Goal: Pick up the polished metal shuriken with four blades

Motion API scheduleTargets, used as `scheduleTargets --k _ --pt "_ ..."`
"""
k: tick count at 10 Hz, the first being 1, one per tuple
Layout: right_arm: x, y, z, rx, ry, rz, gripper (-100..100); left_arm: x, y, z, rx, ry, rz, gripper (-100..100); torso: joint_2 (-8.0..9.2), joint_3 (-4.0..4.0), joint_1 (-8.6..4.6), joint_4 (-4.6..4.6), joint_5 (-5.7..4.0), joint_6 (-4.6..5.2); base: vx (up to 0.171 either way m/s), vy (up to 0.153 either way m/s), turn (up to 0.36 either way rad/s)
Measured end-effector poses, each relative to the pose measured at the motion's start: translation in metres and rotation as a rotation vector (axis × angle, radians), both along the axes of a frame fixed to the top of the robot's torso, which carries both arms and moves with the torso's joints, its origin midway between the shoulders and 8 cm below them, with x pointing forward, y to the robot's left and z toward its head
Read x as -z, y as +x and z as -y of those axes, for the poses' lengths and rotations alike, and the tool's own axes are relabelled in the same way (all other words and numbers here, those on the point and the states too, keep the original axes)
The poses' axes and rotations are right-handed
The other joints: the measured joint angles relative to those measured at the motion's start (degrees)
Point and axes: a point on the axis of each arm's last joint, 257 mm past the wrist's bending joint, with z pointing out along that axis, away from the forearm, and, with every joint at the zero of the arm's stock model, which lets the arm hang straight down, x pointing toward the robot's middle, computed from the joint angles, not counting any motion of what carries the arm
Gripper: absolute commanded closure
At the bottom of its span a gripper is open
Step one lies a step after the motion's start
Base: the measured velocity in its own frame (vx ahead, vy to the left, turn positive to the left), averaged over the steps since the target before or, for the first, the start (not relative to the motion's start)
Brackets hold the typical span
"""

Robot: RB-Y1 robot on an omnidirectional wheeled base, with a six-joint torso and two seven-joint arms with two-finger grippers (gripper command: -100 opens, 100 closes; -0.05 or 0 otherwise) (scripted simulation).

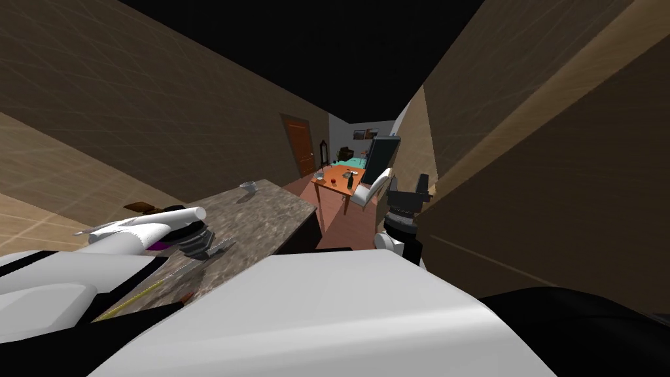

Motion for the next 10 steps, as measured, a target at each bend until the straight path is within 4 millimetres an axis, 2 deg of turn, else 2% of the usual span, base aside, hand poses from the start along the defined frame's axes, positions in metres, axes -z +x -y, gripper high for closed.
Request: scheduleTargets --k 3,4,5,7,8,10 --pt "0.0 0.0 0.0 0.0 0.0 0.0 0 0.011 -0.016 0.008 -0.029 -0.037 -0.031 -100 0.0 0.0 0.0 0.0 0.01 0.06 0.015 0.005 -0.116" --pt "0.0 0.0 0.0 0.0 0.0 0.0 0 0.012 -0.017 0.009 -0.03 -0.042 -0.034 0 0.03 0.02 0.0 0.01 0.0 -0.01 0.0 0.0 0.0" --pt "0.0 0.0 0.0 0.0 0.0 0.0 0 0.012 -0.017 0.009 -0.03 -0.041 -0.034 -100 0.07 0.04 -0.01 0.02 0.0 0.0 0.008 0.032 0.022" --pt "0.0 0.0 0.0 0.0 0.0 0.0 0 0.031 -0.018 0.015 -0.026 -0.043 -0.038 -100 0.06 0.03 0.15 0.01 0.05 -0.01 0.004 0.032 0.011" --pt "0.0 0.0 0.0 0.0 0.0 0.0 0 0.032 -0.018 0.015 -0.024 -0.041 -0.036 100 0.08 0.05 0.07 0.02 0.02 -0.01 0.0 0.0 0.0" --pt "0.0 0.0 0.0 0.0 0.0 0.0 0 0.032 -0.019 0.015 -0.027 -0.042 -0.038 100 0.07 0.03 0.11 0.01 0.09 0.03 0.0 0.0 0.0"
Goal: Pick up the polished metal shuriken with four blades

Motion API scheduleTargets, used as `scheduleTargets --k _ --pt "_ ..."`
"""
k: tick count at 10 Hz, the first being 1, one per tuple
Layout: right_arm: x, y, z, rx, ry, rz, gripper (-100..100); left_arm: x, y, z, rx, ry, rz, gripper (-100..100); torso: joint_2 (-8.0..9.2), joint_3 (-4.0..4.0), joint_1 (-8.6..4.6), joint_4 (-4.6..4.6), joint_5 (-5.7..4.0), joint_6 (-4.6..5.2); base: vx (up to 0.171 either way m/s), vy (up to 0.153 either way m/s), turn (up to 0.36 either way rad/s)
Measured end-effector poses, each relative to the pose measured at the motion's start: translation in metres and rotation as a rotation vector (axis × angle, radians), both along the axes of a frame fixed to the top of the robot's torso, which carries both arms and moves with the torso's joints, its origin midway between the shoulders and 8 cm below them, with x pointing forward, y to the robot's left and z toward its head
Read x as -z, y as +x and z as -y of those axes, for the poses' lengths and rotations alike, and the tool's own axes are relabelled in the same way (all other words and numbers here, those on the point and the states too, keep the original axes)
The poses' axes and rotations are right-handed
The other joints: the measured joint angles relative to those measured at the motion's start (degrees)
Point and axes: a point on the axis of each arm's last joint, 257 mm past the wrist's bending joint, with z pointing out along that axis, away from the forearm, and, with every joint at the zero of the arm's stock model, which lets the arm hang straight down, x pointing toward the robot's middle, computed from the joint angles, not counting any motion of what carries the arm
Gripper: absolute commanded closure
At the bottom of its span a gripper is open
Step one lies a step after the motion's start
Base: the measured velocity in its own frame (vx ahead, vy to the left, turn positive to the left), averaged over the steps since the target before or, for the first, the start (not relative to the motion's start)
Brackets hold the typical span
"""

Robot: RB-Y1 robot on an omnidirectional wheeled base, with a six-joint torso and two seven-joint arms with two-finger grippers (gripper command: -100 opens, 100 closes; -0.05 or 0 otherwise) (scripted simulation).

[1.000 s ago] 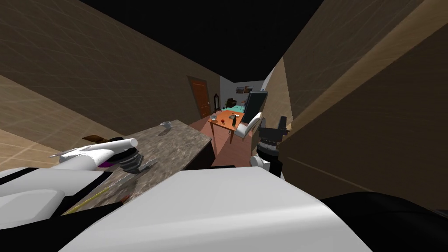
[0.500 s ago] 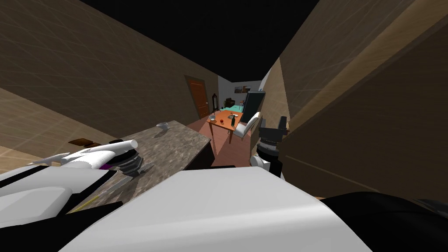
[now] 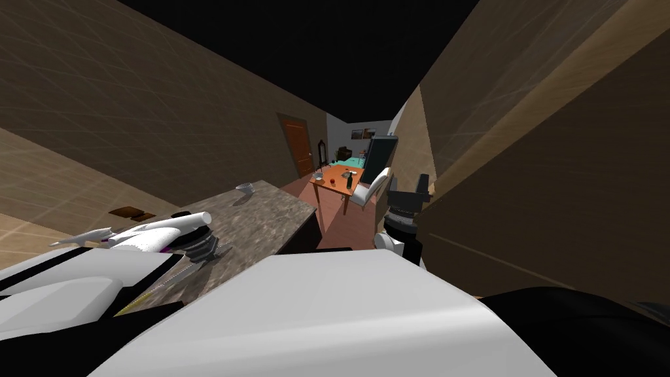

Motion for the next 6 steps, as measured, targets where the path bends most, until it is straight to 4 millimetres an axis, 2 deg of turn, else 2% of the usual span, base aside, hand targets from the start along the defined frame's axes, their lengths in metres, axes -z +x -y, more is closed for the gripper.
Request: scheduleTargets --k 2,3,4,5,6 --pt "0.0 0.0 0.0 0.0 0.0 0.0 0 0.0 0.0 0.0 -0.002 0.0 0.0 100 -0.01 -0.01 0.07 0.0 0.02 0.05 0.0 0.0 0.0" --pt "0.0 0.0 0.0 0.0 0.0 0.0 0 0.0 0.0 0.0 -0.003 0.001 0.001 0 -0.03 -0.03 0.09 -0.02 0.03 0.06 0.0 0.0 0.0" --pt "0.0 0.0 0.0 0.0 0.0 0.0 0 0.0 0.0 0.0 -0.003 0.001 0.001 100 -0.05 -0.04 0.11 -0.02 0.04 0.06 -0.006 -0.029 -0.036" --pt "0.0 0.0 0.0 0.0 0.0 0.0 0 -0.008 0.0 -0.003 0.0 0.003 0.002 100 -0.04 -0.02 -0.01 0.01 -0.05 0.12 -0.002 -0.012 -0.009" --pt "0.0 0.0 0.0 0.0 0.0 0.0 0 -0.01 0.001 -0.003 -0.002 0.003 0.003 0 -0.05 -0.04 0.01 -0.02 0.03 0.1 0.0 0.0 0.0"
